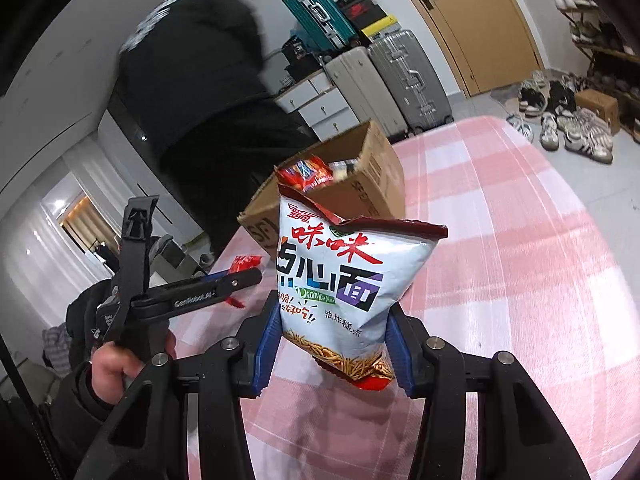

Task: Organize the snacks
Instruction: 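Carry the balloon-gum bag and noodle bag over the cardboard box with both tools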

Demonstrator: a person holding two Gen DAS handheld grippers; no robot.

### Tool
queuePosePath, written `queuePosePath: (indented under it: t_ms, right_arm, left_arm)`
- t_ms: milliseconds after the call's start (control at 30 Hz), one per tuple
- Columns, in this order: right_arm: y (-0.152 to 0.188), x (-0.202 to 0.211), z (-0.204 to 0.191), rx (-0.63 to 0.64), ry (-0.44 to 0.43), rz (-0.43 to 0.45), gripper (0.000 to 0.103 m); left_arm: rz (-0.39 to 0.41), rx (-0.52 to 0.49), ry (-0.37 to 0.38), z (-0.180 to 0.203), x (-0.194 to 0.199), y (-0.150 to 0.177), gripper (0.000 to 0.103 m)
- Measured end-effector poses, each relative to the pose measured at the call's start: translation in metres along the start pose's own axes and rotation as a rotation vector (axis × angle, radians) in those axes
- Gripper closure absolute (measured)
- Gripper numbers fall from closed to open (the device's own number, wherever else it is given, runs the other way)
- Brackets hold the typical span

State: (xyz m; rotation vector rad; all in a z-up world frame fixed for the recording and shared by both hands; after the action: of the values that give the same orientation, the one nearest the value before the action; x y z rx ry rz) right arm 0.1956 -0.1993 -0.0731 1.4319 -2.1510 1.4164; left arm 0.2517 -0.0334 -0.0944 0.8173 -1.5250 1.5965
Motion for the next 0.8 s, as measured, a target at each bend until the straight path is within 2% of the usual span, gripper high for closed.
queuePosePath:
  t_ms: [267,400,567,800]
  right_arm:
    - [-0.037,0.016,-0.030,0.102,0.006,0.039,0.055]
    - [-0.063,0.015,-0.046,0.143,-0.021,0.060,0.055]
    - [-0.094,0.011,-0.068,0.201,-0.031,0.076,0.055]
    - [-0.130,0.007,-0.098,0.283,-0.019,0.085,0.055]
  left_arm:
    - [0.079,-0.017,0.077,-0.008,0.035,-0.029,0.064]
    - [0.120,-0.033,0.128,-0.004,0.060,-0.047,0.064]
    - [0.168,-0.045,0.139,-0.002,0.088,-0.068,0.064]
    - [0.191,-0.058,0.134,-0.005,0.115,-0.092,0.064]
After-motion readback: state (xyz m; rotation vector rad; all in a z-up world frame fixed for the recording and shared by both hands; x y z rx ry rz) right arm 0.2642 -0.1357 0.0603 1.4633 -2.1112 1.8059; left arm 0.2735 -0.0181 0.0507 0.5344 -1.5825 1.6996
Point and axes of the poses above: each gripper's, at about its wrist camera, not at the fingertips, and x roughly against the way its jaws point, z to its right, y to its underside, the point moved 7 cm from there along -x, roughly the way its jaws point, and after that the axes turned 8 degrees about -z, right-handed, at the moved point
